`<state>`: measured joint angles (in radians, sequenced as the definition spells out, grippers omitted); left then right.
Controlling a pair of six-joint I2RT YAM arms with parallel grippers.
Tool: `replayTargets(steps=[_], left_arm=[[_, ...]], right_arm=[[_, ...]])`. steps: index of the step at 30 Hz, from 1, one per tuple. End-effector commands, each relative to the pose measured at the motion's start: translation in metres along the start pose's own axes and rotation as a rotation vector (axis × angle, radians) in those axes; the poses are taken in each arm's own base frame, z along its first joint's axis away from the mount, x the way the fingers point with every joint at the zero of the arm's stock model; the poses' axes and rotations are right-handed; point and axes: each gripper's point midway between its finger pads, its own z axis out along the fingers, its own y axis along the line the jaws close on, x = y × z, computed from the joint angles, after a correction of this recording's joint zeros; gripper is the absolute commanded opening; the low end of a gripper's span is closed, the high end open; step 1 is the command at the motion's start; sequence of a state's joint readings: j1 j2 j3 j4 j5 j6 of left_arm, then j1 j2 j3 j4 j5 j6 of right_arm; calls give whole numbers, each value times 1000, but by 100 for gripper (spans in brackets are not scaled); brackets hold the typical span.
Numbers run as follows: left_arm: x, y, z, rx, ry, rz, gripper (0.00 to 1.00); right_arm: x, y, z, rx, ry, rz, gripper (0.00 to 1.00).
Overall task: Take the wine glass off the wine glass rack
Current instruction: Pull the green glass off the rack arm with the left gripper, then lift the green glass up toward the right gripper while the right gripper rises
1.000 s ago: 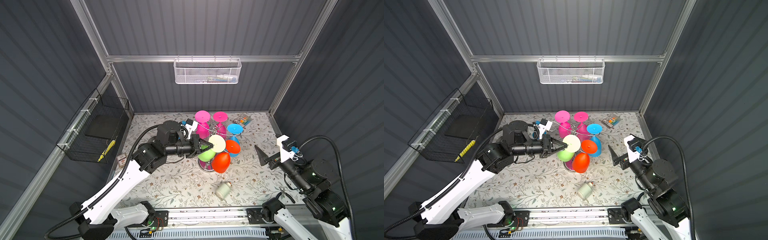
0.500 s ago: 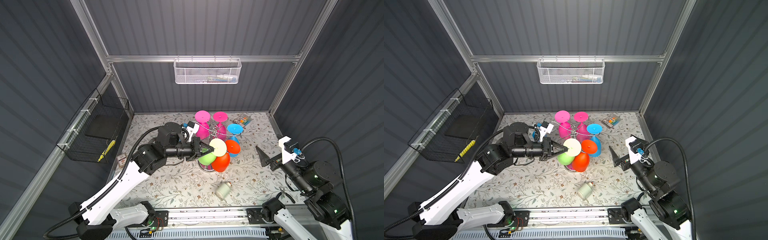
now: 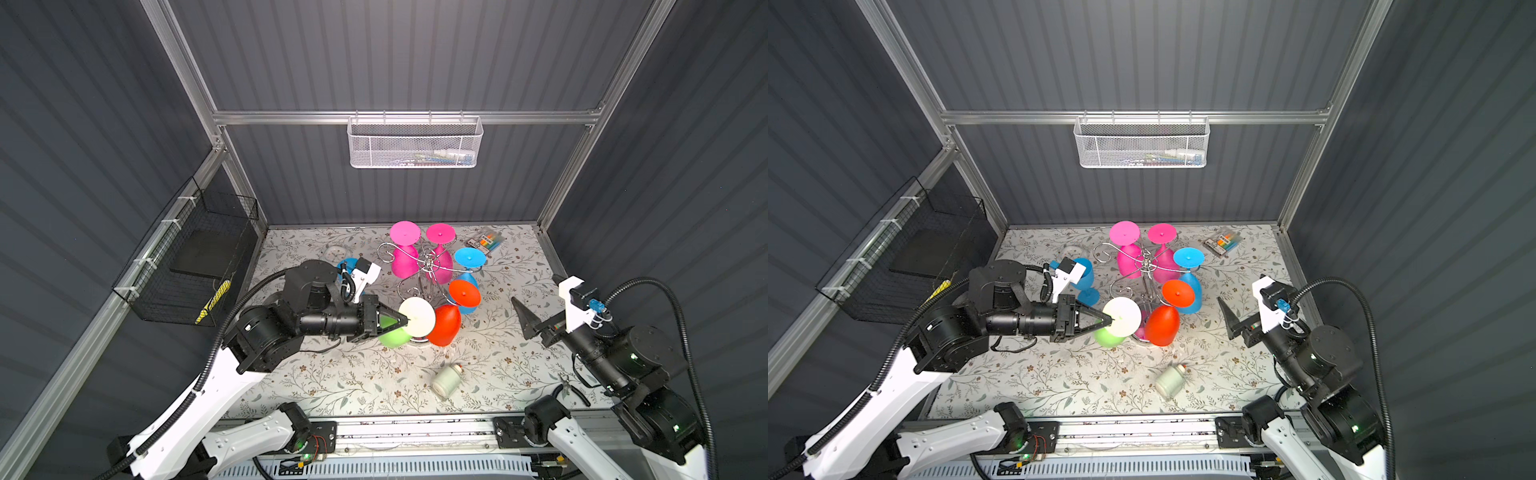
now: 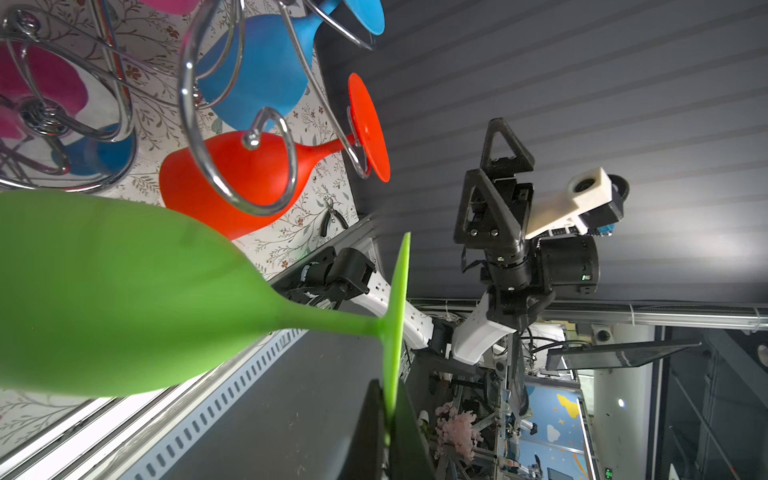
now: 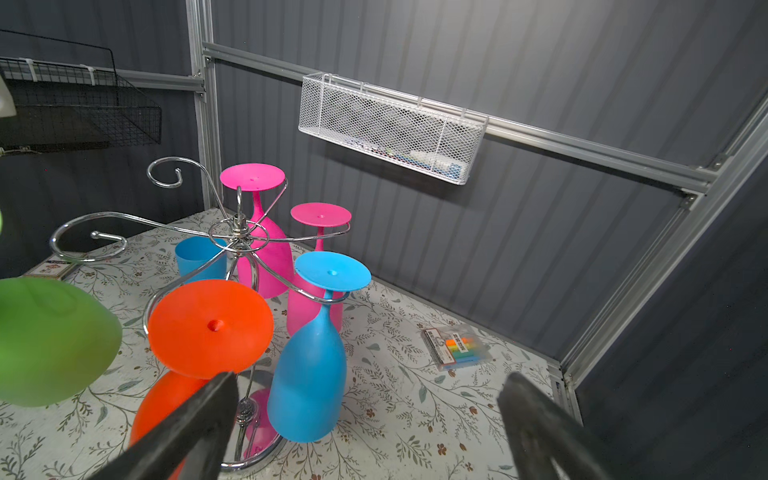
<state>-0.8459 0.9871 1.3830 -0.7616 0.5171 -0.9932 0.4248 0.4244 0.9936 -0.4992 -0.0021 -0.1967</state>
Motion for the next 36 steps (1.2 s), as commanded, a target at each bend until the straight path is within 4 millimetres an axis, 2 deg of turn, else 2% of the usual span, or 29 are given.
replayTargets(steps=[1,5,11,16,25,29,33,36], left_arm=[[4,-13,-27,-10,-45,102,0],[-14,-12,-59,-109,-211,186,0],[-46,-34,-100,-167,-445,369,0],[-77,-45,-110,-254,-567,535,0],[-130,-68,-90,-420,-641,971,0],[-146,-79,-62,-435,-616,1173,0],[-154,-88,-27,-400,-529,1361,0],[-159,-96,-10,-368,-527,1468,0]], right_arm=[[-12,3,-7,-22,-34,24,99],[-14,3,-8,-29,-38,36,99],[-25,-1,-11,-16,-49,65,99],[-38,-13,-7,35,-34,188,99],[-56,-25,15,79,-6,333,99],[-74,-26,26,68,-40,387,99],[-90,-27,37,54,-34,419,99],[-103,-23,42,12,-49,424,99]])
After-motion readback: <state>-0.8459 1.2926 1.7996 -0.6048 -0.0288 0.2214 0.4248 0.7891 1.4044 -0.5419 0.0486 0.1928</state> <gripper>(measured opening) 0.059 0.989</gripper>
